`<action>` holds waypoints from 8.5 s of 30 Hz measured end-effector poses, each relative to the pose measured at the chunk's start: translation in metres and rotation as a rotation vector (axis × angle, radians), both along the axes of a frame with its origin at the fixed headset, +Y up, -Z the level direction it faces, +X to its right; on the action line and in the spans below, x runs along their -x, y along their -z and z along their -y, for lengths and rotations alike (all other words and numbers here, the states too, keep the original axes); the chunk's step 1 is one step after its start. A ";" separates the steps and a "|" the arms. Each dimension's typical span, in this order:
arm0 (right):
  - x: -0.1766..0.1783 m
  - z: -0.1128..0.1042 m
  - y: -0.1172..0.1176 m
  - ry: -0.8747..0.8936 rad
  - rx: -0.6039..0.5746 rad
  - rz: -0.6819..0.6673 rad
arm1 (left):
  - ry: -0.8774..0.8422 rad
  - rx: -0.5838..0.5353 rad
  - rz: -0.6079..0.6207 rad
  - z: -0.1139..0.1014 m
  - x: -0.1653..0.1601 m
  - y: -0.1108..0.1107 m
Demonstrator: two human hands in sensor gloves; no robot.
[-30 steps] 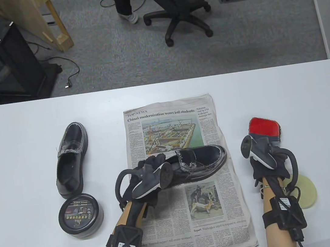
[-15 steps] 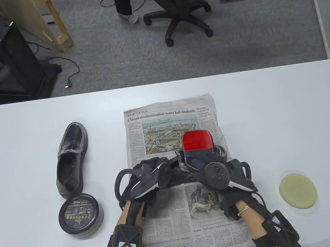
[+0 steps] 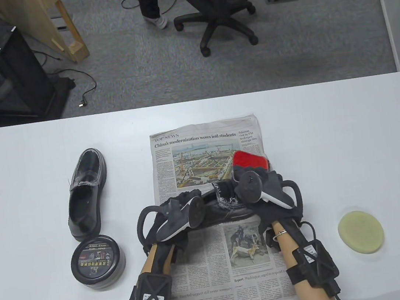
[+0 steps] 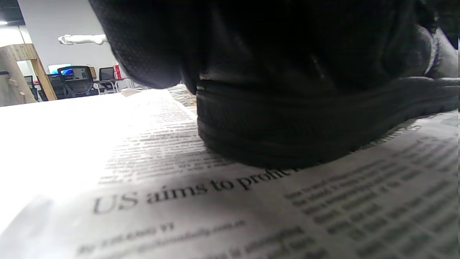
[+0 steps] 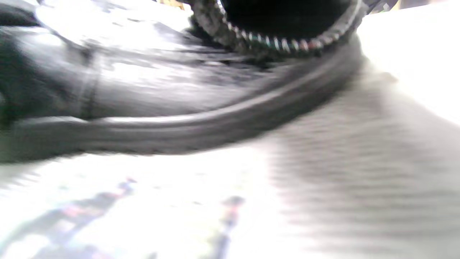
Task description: Dip and apply leather care cream with polishing sponge on shoes
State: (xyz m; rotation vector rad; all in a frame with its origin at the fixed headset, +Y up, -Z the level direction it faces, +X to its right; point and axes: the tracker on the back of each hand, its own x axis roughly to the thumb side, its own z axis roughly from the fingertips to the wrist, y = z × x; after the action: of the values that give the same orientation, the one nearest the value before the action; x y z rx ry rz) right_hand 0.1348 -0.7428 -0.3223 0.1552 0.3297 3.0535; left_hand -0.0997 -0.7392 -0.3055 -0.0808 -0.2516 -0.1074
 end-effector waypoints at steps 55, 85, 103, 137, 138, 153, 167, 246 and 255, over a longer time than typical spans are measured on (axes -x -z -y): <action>0.037 -0.008 0.000 0.038 -0.066 0.023 | -0.058 0.057 0.048 0.003 0.001 0.002; 0.042 -0.006 0.002 0.130 -0.067 -0.024 | -0.050 0.094 0.048 0.004 0.001 0.004; 0.021 0.001 -0.078 0.039 -0.138 -0.247 | -0.072 0.119 0.034 0.004 -0.002 0.006; -0.002 0.010 -0.054 0.122 -0.057 -0.095 | -0.116 0.113 0.038 0.007 0.002 0.005; 0.005 0.009 -0.059 0.163 -0.046 -0.127 | -0.118 0.115 0.039 0.007 0.002 0.006; 0.057 -0.004 0.002 0.281 -0.013 -0.026 | -0.120 0.126 0.053 0.008 0.004 0.006; 0.001 0.009 -0.047 0.104 -0.096 0.015 | -0.085 0.111 0.036 0.008 0.002 0.005; 0.023 -0.013 -0.065 -0.058 -0.133 -0.158 | -0.102 0.094 0.048 0.011 0.000 0.004; 0.072 -0.026 -0.056 0.212 -0.168 -0.262 | -0.078 0.094 0.065 0.010 0.000 0.005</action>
State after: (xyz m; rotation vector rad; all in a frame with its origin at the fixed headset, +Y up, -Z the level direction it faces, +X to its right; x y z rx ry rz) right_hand 0.0627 -0.7167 -0.2668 0.5637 0.0621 2.8471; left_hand -0.0993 -0.7496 -0.3103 -0.1614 -0.3243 -0.0203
